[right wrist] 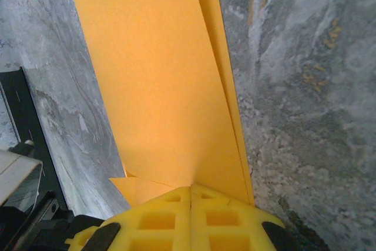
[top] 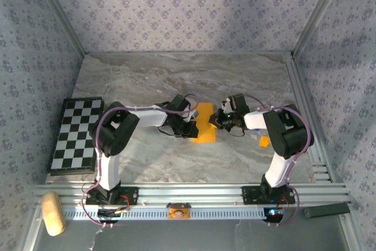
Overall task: Fold a paper plane with a square sheet of paper (pick it up from the middle)
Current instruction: Fold the triangle a second time at the center of the table.
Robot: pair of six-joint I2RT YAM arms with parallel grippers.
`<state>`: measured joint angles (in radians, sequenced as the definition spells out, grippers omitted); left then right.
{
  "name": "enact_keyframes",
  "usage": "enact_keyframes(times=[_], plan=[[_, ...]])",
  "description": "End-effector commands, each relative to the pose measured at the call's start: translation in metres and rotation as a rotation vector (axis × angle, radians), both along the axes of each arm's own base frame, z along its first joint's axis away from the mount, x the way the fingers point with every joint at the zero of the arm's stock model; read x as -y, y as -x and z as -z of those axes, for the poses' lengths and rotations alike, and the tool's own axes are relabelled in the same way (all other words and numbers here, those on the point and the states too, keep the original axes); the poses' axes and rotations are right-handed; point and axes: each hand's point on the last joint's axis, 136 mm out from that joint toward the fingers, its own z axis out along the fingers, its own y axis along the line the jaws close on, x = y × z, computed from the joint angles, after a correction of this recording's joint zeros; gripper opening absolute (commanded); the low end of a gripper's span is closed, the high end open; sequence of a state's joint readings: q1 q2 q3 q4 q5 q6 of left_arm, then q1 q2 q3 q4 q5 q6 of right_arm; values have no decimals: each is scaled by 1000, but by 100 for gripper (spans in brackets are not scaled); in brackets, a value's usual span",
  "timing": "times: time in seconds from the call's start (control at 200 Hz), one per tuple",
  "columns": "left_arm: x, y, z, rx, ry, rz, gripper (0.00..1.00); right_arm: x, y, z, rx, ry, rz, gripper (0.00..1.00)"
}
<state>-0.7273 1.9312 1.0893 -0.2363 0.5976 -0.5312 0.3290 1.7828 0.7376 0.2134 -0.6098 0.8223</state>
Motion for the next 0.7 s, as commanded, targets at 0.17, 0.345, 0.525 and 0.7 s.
enact_keyframes(times=[0.17, 0.345, 0.525, 0.7], plan=[[-35, 10, -11, 88, -137, -13, 6, 6, 10, 24, -64, 89, -7, 2], [-34, -24, -49, 222, -62, -106, 6, -10, -9, -11, 51, 96, -38, 7], [-14, -44, -62, 198, 18, -97, 7, -2, -15, -44, 117, 145, -23, 9], [8, -56, -61, 188, 44, -55, 7, 18, 8, -45, 76, 212, 17, 11]])
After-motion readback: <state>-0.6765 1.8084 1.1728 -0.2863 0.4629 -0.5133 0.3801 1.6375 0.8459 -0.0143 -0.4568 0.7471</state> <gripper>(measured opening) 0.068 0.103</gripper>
